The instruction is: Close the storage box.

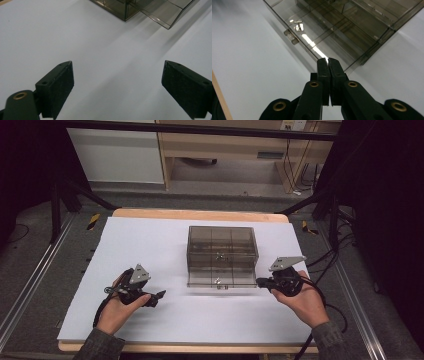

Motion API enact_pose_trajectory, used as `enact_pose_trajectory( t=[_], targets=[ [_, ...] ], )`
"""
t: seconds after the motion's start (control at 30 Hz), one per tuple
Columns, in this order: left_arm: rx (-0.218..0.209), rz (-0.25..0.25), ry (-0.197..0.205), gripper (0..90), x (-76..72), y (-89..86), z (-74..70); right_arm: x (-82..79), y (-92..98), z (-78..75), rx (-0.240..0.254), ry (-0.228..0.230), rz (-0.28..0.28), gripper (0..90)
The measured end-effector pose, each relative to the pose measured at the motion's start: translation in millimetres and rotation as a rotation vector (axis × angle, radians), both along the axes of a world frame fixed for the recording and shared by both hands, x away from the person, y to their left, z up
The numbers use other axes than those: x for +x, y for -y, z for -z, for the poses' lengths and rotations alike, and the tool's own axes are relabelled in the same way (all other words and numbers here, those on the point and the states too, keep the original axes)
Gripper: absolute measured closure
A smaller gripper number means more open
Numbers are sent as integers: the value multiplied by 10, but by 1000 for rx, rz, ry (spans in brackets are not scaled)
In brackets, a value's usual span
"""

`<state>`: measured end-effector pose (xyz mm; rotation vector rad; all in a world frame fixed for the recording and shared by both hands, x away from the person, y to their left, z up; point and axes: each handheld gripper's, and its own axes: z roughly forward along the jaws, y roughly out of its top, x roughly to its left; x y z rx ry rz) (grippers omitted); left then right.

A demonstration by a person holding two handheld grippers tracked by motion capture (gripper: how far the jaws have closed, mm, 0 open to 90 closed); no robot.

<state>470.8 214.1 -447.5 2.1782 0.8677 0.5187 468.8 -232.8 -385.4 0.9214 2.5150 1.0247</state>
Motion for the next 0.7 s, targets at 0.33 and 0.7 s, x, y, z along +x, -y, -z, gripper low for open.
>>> enact_pose_trajectory(
  t=[0.33, 0.7],
  targets=[
    [-11, -36, 26, 106, 20, -81, 24, 132, -202, -100, 26, 35, -4, 888],
    [-21, -56, 30, 106, 32, -126, 44, 255, -387, -152, 49, 51, -6, 888]
  ],
)
